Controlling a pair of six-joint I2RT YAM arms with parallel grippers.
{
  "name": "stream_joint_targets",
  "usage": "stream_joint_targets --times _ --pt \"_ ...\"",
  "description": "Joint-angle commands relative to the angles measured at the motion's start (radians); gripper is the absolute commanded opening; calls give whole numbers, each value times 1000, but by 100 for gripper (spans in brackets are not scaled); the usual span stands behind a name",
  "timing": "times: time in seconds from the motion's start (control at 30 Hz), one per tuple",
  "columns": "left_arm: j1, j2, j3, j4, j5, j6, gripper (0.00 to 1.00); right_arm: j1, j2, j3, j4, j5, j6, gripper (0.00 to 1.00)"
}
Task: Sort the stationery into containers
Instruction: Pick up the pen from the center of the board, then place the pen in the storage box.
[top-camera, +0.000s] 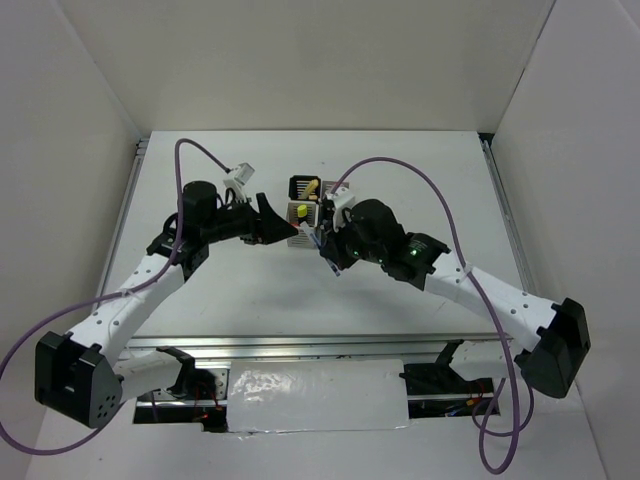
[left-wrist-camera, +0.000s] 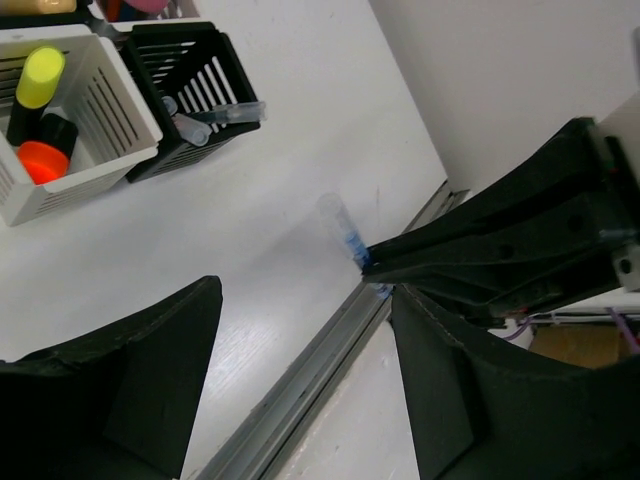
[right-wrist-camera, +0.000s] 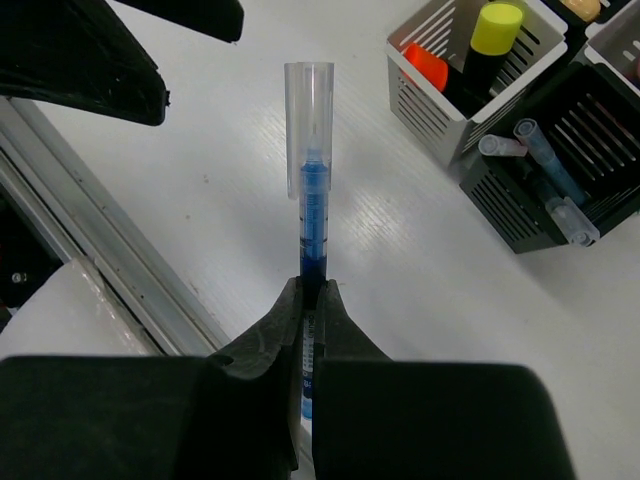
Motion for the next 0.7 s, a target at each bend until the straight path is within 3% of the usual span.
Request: stream_joint_targets --times 0.0,0.4,0.67 --pt "-5 3 22 111 44 -78 81 8 18 60 2 -28 -26 0" --pt "-4 64 1 153 19 -162 76 23 64 146 -20 -55 -11 0" --pt "-5 81 15 195 40 -190 58 49 84 161 -23 -66 -20 0"
